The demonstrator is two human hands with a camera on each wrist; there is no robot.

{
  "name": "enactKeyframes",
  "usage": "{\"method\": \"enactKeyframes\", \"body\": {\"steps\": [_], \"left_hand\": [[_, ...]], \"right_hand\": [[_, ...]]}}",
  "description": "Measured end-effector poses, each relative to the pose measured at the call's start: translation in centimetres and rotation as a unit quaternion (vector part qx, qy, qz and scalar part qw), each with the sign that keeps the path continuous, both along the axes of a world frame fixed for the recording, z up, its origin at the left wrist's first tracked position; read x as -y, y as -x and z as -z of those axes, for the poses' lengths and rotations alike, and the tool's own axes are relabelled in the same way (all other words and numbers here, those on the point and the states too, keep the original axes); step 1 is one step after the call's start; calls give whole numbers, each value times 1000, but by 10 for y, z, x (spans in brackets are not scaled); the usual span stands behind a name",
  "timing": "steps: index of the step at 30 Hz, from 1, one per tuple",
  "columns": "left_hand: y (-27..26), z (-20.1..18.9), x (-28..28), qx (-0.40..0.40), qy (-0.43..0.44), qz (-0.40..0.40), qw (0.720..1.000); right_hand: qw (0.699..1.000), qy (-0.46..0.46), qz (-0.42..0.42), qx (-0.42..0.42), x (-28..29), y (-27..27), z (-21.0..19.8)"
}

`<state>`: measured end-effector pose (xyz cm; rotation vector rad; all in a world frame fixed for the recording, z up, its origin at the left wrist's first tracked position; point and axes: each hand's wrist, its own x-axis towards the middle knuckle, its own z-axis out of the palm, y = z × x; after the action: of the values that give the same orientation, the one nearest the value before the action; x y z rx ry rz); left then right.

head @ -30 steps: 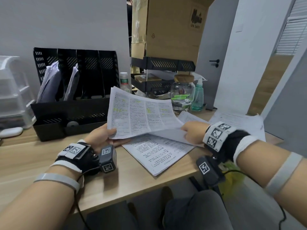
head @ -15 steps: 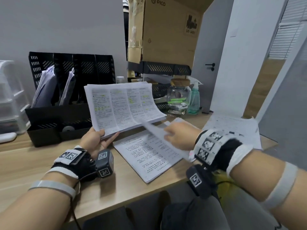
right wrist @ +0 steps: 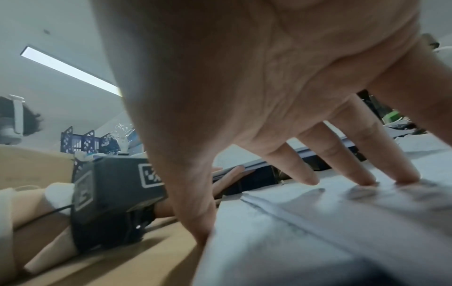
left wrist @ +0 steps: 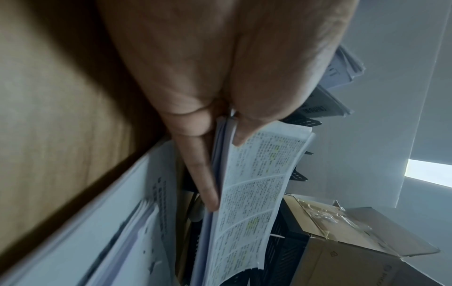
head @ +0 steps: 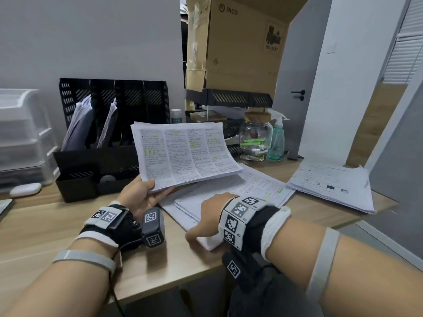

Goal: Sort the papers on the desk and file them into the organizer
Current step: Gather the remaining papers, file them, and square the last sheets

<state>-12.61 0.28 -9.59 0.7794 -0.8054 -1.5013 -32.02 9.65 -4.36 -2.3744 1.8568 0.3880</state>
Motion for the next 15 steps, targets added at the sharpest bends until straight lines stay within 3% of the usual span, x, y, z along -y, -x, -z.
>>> {"method": "enactKeyframes", "body": {"steps": [7, 12, 15], "left_hand": [[-10, 4, 3, 23, -17, 0, 1000], [-10, 3, 0, 29, -18, 2, 999], [-13, 6, 3, 8, -31, -1, 999]], "right_hand": [[999, -43, 7, 19, 14, 7, 5], [999, 18, -21, -39, 18, 14, 4], [998, 57, 1, -10, 27, 34, -12]]}}
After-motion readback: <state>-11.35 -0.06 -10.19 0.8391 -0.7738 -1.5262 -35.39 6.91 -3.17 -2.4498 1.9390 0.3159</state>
